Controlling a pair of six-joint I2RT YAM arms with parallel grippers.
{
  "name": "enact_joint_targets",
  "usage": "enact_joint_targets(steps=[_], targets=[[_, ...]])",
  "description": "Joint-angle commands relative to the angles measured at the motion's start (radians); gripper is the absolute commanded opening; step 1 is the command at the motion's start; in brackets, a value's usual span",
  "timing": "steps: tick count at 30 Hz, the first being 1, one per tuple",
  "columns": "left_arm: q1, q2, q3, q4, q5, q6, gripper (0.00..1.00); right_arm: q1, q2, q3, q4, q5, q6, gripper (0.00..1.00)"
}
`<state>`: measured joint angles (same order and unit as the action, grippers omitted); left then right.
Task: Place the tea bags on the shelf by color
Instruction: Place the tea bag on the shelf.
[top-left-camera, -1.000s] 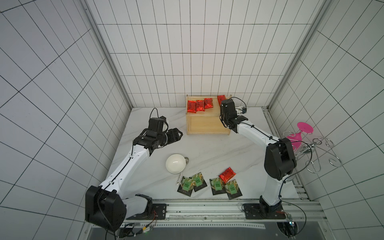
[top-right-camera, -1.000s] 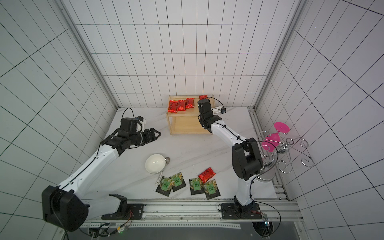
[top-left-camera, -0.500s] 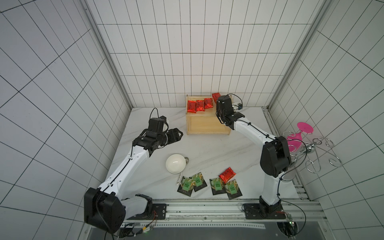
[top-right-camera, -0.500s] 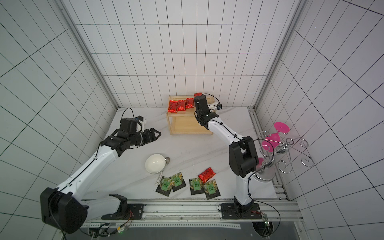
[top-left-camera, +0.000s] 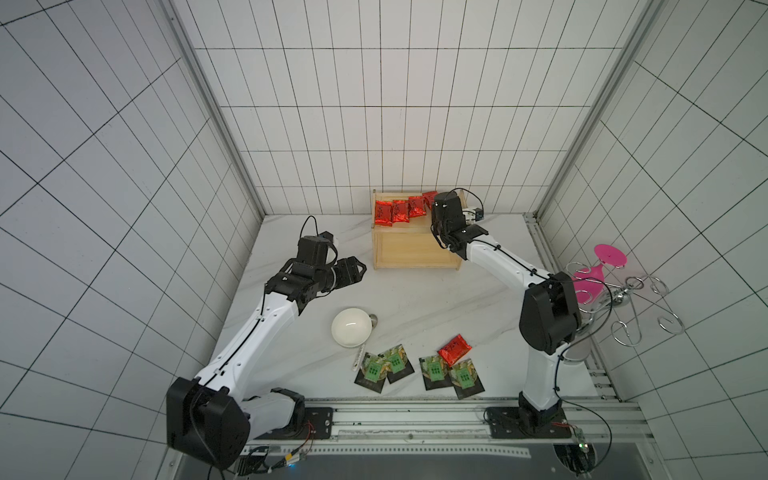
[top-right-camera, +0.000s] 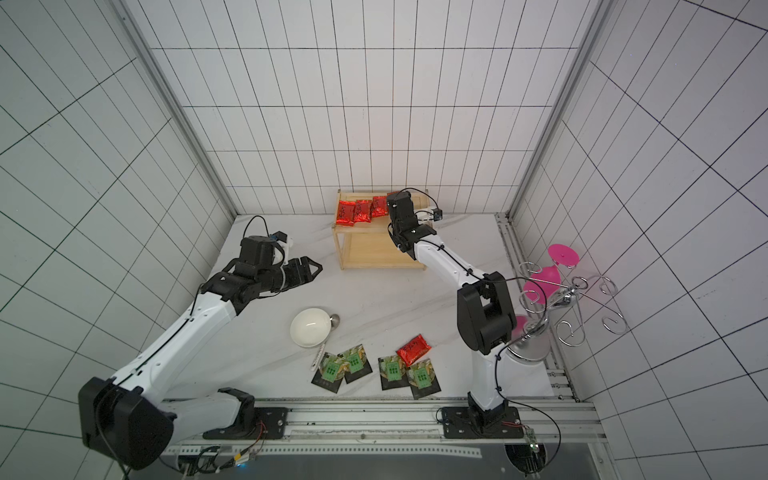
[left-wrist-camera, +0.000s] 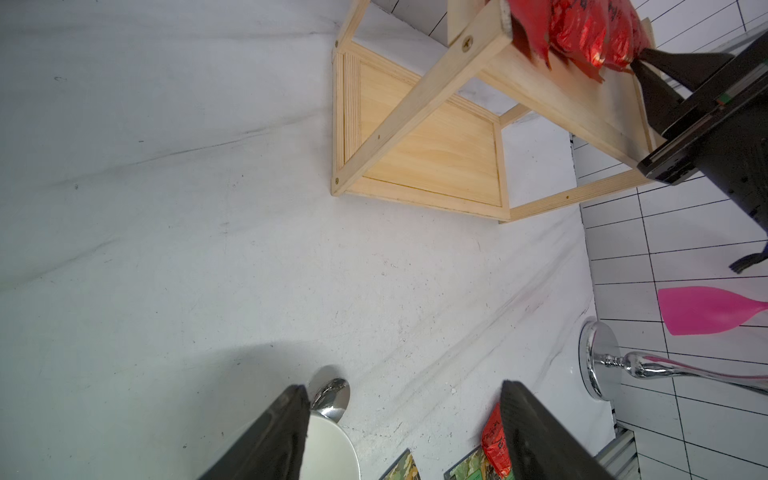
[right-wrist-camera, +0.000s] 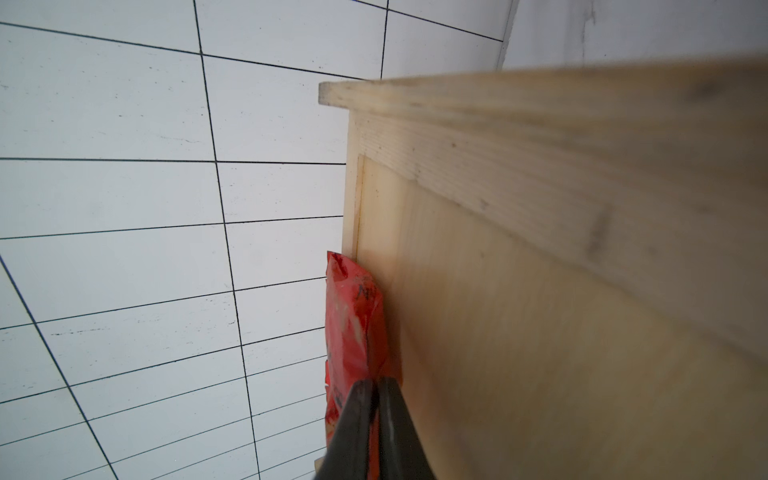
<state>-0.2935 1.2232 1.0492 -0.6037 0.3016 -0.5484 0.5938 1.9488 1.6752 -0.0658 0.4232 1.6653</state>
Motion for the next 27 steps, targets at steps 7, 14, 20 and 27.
enact_joint_targets(steps=[7, 14, 20, 27], targets=[[-0.004, -0.021, 0.000, 0.005, -0.014, 0.013, 0.76, 0.018, 0.008, 0.043, -0.020, -0.017, -0.004, 0.15], [-0.004, -0.025, -0.001, 0.005, -0.015, 0.013, 0.76, 0.023, 0.003, 0.038, -0.020, -0.021, -0.010, 0.14], [-0.001, -0.027, 0.000, 0.007, -0.016, 0.013, 0.76, 0.024, -0.011, 0.028, -0.020, -0.039, -0.026, 0.21], [0.008, -0.029, -0.002, 0.009, -0.009, 0.007, 0.76, 0.025, -0.094, -0.033, -0.030, -0.073, -0.103, 0.36]])
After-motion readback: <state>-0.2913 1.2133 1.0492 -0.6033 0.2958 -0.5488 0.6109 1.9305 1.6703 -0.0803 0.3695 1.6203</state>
